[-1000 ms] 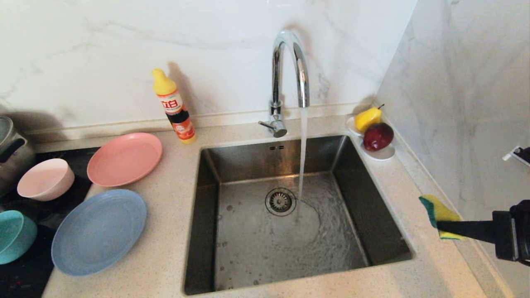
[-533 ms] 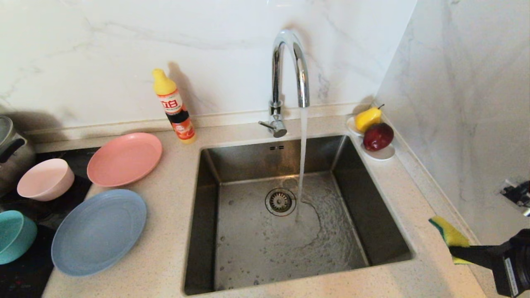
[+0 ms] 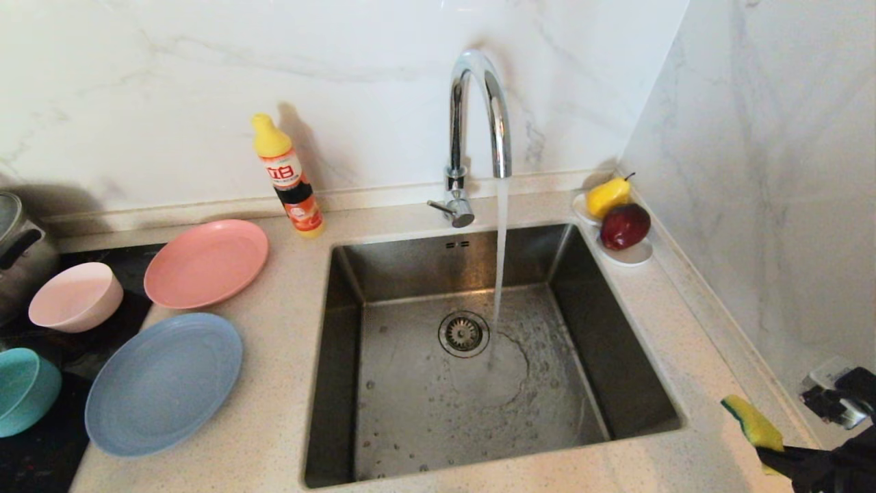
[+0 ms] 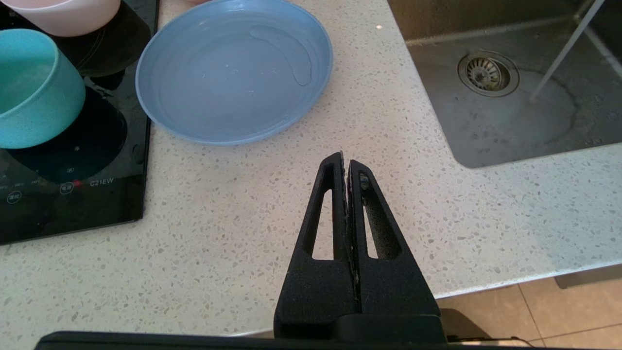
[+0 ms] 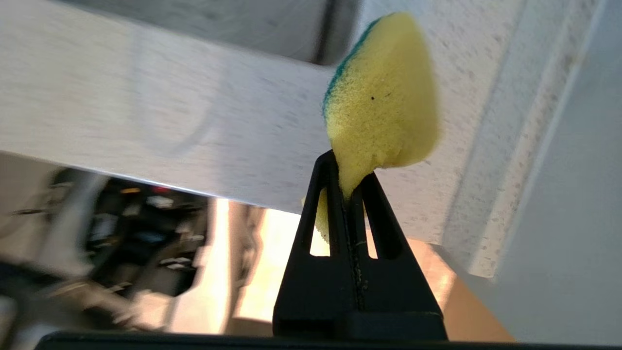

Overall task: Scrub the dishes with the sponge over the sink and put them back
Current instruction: Put down the sponge

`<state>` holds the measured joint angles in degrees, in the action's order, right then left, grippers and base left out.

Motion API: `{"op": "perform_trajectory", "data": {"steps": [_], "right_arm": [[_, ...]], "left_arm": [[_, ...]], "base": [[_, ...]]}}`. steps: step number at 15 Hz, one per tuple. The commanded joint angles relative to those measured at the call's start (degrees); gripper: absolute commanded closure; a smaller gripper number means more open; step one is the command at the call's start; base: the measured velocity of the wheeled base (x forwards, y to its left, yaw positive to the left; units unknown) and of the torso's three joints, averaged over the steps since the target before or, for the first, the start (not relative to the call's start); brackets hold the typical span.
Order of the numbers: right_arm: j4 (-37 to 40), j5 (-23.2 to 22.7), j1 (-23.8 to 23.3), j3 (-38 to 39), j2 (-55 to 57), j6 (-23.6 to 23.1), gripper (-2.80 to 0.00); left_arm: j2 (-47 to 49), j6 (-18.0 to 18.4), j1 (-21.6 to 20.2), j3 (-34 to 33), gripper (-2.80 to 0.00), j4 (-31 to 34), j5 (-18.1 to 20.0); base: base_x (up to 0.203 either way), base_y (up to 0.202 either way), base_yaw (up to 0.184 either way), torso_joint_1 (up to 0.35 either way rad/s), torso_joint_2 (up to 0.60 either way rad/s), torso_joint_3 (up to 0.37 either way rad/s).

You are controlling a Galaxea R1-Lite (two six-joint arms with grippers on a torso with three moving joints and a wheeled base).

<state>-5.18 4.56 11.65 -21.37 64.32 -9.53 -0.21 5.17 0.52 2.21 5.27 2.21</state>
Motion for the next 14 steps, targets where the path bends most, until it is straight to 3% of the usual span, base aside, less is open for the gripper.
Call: {"op": "perform_trajectory", "data": {"steps": [1, 4, 14], "right_arm": [[-7.3, 1.3, 0.1, 4.5, 3.8, -0.7, 0.00], [-17.9, 2.3, -0.3, 9.1, 9.4, -5.3, 0.00], [-29.4, 2.6, -3.1, 6.1, 24.2, -8.3, 0.00]], "left_arm": [[0.1, 0.0, 0.0, 0.0, 0.00, 0.1, 0.0], [0.1, 0.0, 0.0, 0.0, 0.00, 0.1, 0.0], [0.1, 0.0, 0.0, 0.0, 0.00, 0.1, 0.0]], "base": [[0.000, 0.000, 0.000, 0.000, 0.00, 0.000], [0.000, 0.000, 0.000, 0.000, 0.00, 0.000], [0.000, 0.000, 0.000, 0.000, 0.00, 0.000]]}}
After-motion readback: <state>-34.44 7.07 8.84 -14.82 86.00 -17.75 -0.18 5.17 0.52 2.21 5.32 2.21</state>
